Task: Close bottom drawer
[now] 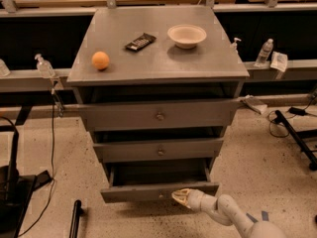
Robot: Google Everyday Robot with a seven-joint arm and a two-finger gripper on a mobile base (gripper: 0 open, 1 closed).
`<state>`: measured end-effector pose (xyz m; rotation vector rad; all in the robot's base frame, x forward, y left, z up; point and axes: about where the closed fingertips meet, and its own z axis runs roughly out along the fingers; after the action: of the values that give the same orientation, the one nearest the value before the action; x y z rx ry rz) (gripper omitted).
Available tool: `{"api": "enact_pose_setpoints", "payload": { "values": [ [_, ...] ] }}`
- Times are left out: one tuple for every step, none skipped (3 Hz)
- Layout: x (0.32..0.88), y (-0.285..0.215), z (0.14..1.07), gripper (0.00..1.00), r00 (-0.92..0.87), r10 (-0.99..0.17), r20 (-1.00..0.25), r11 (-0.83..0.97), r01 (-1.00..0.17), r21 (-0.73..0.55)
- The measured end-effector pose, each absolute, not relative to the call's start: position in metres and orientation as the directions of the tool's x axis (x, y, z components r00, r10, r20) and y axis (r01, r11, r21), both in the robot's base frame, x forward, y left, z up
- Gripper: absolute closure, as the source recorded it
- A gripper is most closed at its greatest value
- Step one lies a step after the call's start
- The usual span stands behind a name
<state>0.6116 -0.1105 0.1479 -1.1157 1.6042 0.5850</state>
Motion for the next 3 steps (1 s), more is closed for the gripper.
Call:
{"api": "enact_pose_setpoints", "payload": {
  "values": [
    [0.62,-0.109,0.149,1.0,-0.019,-0.366,-0.931,0.448,-0.88,-0.158],
    [0.633,-0.107,0.148,1.0,-0.025,-0.363,-0.932,0.452,-0.879,-0.152],
    [0.633,-0.107,0.148,1.0,-0.025,-0.363,-0.932,0.452,-0.879,-0.152]
  ]
}}
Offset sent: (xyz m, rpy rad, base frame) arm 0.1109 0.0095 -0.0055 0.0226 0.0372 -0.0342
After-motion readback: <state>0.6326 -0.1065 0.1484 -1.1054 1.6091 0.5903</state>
